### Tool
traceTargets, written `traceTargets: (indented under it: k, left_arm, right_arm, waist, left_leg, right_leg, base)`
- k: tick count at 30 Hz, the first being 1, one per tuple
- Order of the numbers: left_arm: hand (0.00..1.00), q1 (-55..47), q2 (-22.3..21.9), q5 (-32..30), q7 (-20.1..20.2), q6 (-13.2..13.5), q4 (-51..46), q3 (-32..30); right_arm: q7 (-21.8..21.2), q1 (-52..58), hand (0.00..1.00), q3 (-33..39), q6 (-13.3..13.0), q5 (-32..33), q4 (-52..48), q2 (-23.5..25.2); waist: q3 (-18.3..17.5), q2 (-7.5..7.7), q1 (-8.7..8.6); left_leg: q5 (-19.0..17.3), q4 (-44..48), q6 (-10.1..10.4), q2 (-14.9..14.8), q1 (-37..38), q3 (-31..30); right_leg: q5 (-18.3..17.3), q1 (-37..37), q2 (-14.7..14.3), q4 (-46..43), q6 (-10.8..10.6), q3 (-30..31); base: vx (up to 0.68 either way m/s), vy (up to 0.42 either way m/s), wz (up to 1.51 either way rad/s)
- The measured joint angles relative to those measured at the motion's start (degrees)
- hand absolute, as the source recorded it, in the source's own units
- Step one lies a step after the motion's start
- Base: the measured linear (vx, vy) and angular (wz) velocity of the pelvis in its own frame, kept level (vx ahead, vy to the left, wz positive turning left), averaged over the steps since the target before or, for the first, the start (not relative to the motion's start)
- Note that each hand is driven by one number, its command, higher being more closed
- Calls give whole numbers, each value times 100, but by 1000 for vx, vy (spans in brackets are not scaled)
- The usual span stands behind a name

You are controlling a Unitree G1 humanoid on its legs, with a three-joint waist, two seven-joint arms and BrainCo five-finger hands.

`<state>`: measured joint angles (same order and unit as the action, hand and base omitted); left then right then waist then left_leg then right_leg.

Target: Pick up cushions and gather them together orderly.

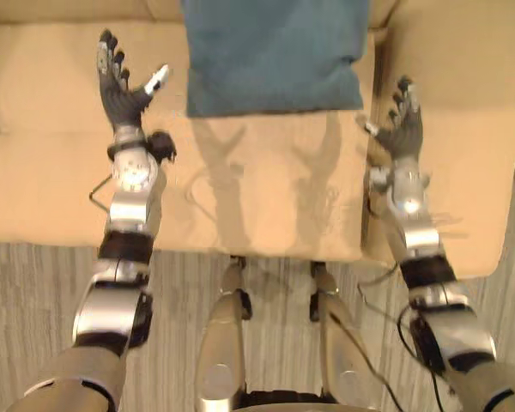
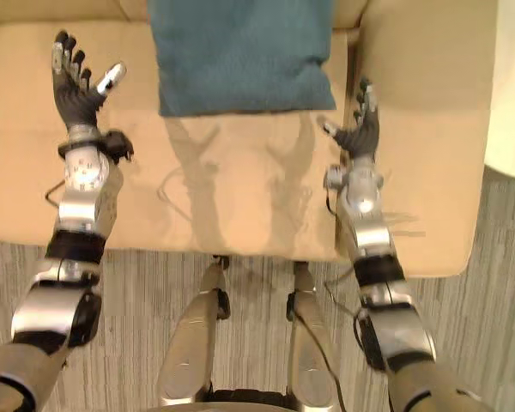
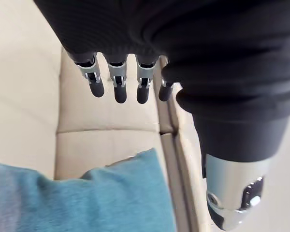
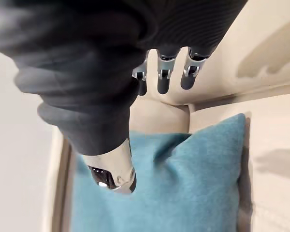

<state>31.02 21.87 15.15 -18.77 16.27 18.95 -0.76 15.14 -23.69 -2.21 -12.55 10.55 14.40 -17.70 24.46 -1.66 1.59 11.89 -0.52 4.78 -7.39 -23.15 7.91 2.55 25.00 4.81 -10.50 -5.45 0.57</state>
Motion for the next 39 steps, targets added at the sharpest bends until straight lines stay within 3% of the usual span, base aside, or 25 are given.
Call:
traceTargets:
  k: [3, 6, 12, 17, 20, 21, 22, 23, 24, 25, 27, 28, 29, 32, 33, 34, 35, 37, 39]
  left_arm:
    - [0, -2127, -572, -12, 518, 42, -375, 41]
    - [0, -3474, -939, -352, 1120, -52, -99, 61]
    - [0, -4329, -980, -1030, 1887, -350, 1512, -65]
    - [0, -4756, -980, -1501, 2076, -474, 2404, -242]
    - [0, -4729, -899, -1601, 2113, -473, 2413, -238]
    - [0, -4643, -876, -1599, 2108, -472, 2307, -228]
    - [0, -4535, -912, -1593, 2106, -472, 2136, -214]
    - [0, -4415, -989, -1582, 2081, -435, 1966, -233]
    - [0, -4344, -954, -1578, 2069, -442, 1953, -211]
    - [0, -4369, -956, -1573, 2040, -468, 1873, -211]
    - [0, -4445, -982, -1572, 1989, -475, 1707, -216]
    - [0, -4473, -995, -1568, 1989, -477, 1580, -216]
    - [0, -4468, -1005, -1559, 1984, -479, 1557, -219]
    - [0, -4470, -1376, -1515, 1983, -475, 1377, -152]
    - [0, -4430, -1515, -1468, 1976, -522, 1428, -130]
    - [0, -4431, -1561, -1447, 1975, -533, 1434, -104]
    - [0, -4453, -1614, -1400, 1968, -532, 1417, -107]
    - [0, -4457, -1597, -1354, 1965, -563, 1417, -121]
    - [0, -4448, -1594, -1352, 1971, -572, 1419, -135]
  right_arm:
    - [-565, 1709, 0, 11, -62, -250, -57, 244]
    - [-1067, 2894, 0, 227, -45, -739, 447, 454]
    - [-1559, 3627, 0, 470, 62, -1313, 1904, 500]
    - [-1682, 3787, 0, 569, 70, -1596, 2732, 495]
    - [-1666, 3738, 0, 541, 138, -1735, 2799, 502]
    - [-1660, 3726, 0, 512, 159, -1734, 2722, 488]
    - [-1655, 3695, 0, 462, 154, -1724, 2648, 407]
    - [-1657, 3504, 0, 432, 201, -1718, 2699, 387]
    - [-1655, 3535, 0, 424, 201, -1715, 2692, 417]
    - [-1657, 3673, 0, 365, 193, -1715, 2690, 484]
    - [-1659, 3684, 0, 224, 185, -1715, 2676, 503]
    - [-1653, 3670, 0, 220, 184, -1714, 2580, 494]
    - [-1646, 3640, 0, 233, 180, -1707, 2548, 469]
    - [-1588, 3373, 0, 345, 177, -1561, 2455, 346]
    - [-1525, 3208, 0, 350, 199, -1513, 2491, 285]
    - [-1510, 3197, 0, 355, 216, -1498, 2503, 270]
    - [-1507, 3198, 0, 413, 233, -1476, 2534, 272]
    - [-1439, 3246, 0, 580, 270, -1453, 2577, 356]
    - [-1424, 3247, 0, 593, 275, -1454, 2591, 357]
  waist:
    - [-657, 3, -27]
    - [-1140, 50, -81]
    - [-1616, 116, -182]
    - [-1948, 233, -220]
    - [-1922, 365, -179]
    - [-1912, 408, -163]
    - [-1885, 328, -81]
    - [-1699, 213, -86]
    - [-1664, 233, -83]
    - [-1668, 271, -69]
    - [-1716, 416, -54]
    - [-1757, 522, 7]
    - [-1763, 508, 39]
    - [-1738, 268, 271]
    - [-1597, -16, 195]
    - [-1572, -41, 68]
    - [-1545, -16, 72]
    - [-1544, 124, 46]
    - [-1544, 121, 42]
  left_leg:
    - [-420, 217, 40, 50, 435, -2]
    - [-587, 250, 41, 45, 801, -17]
    - [-653, -16, 42, 49, 1668, 46]
    - [-685, -317, 63, 55, 2109, 358]
    - [-734, 112, -9, 33, 1700, 600]
    - [-820, 460, -142, 22, 1400, 655]
    - [-933, 776, -335, -84, 1050, 661]
    - [-984, 934, -301, -303, 938, 681]
    - [-993, 1010, -316, -292, 954, 635]
    - [-1006, 1135, -348, -244, 965, 563]
    - [-958, 1347, -289, -198, 863, 450]
    - [-875, 1531, -252, -178, 642, 417]
    - [-815, 1560, -253, -189, 546, 394]
    - [-454, 1017, -84, -378, 249, 403]
    - [-507, 797, 8, -494, 206, 247]
    - [-638, 637, 267, -512, 235, 212]
    - [-618, 891, 237, -477, 264, 271]
    - [-1006, 2356, -274, -266, 336, 442]
    - [-1559, 2835, -279, -270, 469, 471]
  right_leg:
    - [-276, -527, 43, -14, 15, -2]
    - [-424, -946, 42, 89, 20, -38]
    - [-438, -1756, 38, 431, 15, -15]
    - [-394, -1961, 17, 572, -14, 251]
    - [-122, -1641, 32, 552, -118, 427]
    - [37, -1464, 73, 537, -259, 445]
    - [323, -1294, 27, 646, -454, 409]
    - [-350, -925, 7, -777, -176, 135]
    - [-827, -813, 83, -1948, -100, -18]
    - [-1196, -904, 189, -3130, -243, -30]
    - [-1417, -1256, 237, -3711, -495, 3]
    - [-1731, -1553, 203, -3447, -542, 45]
    - [-1924, -1624, 161, -3216, -521, 23]
    - [-2463, -1795, -119, -1900, 193, -257]
    - [-2333, -1778, -321, -1782, 326, -401]
    - [-2179, -1762, -291, -1654, 417, -505]
    - [-2063, -1730, -235, -1555, 533, -597]
    - [-1871, -1596, -3, -1474, 602, -647]
    - [-1689, -1535, 12, -1308, 557, -600]
  base:
    - [145, -60, 4]
    - [152, -28, 1]
    - [92, -2, -6]
    - [16, 11, -26]
    - [-80, 22, -37]
    - [-119, 37, -34]
    - [-152, 18, -41]
    - [-198, 25, -22]
    - [-193, -9, 9]
    - [-157, -12, 27]
    - [-208, -111, 30]
    - [-302, -174, 21]
    - [-292, -159, 9]
    - [-393, -144, -15]
    - [-435, -134, 17]
    - [-418, -58, 44]
    - [-359, -21, 44]
    - [-337, -48, 27]
    - [-209, 26, -1]
